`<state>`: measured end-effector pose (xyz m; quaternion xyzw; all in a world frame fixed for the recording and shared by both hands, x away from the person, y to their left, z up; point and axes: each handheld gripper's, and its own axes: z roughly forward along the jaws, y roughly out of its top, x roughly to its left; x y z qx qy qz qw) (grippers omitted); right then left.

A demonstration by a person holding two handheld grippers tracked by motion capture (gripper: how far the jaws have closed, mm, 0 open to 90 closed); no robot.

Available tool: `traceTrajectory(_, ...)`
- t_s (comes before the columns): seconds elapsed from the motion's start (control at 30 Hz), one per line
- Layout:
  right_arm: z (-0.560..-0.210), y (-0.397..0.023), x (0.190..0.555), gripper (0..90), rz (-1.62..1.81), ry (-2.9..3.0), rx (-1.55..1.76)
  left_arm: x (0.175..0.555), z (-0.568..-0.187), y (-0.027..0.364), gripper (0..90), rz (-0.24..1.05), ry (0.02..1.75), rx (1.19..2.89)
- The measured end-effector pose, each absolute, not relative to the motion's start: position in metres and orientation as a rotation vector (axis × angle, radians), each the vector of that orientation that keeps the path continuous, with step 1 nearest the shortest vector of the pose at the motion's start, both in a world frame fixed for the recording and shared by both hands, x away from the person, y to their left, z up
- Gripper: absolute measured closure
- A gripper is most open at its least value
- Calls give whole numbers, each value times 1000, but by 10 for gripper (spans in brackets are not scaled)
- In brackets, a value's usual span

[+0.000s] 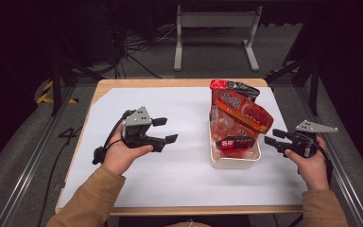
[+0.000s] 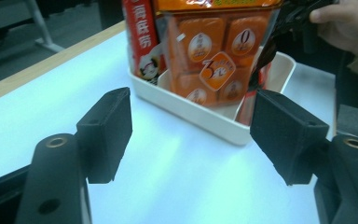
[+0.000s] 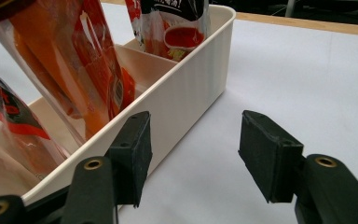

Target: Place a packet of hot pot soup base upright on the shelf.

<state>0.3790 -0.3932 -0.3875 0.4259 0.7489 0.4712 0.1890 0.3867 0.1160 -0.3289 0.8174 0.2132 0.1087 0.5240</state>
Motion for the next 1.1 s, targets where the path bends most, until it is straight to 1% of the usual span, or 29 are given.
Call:
traceTrajectory(0.3,-389,-393,379,449,1307,2098,1205,379,-349,151,276,286,583,1958)
traceTrajectory(0.63,-392,-394,378,455,1301,2101,1222,374,-378,176,260,345,618,1947)
traceTrajectory(0.93,-396,-391,379,443,1288,2127,1188,380,-410,193,270,335,737,1934)
traceTrajectory(1.03,-395,-391,379,446,1290,2121,1182,382,-415,196,267,300,760,1914)
traceTrajectory(1.1,-395,-391,379,452,1286,2122,1177,382,-416,197,267,302,763,1911)
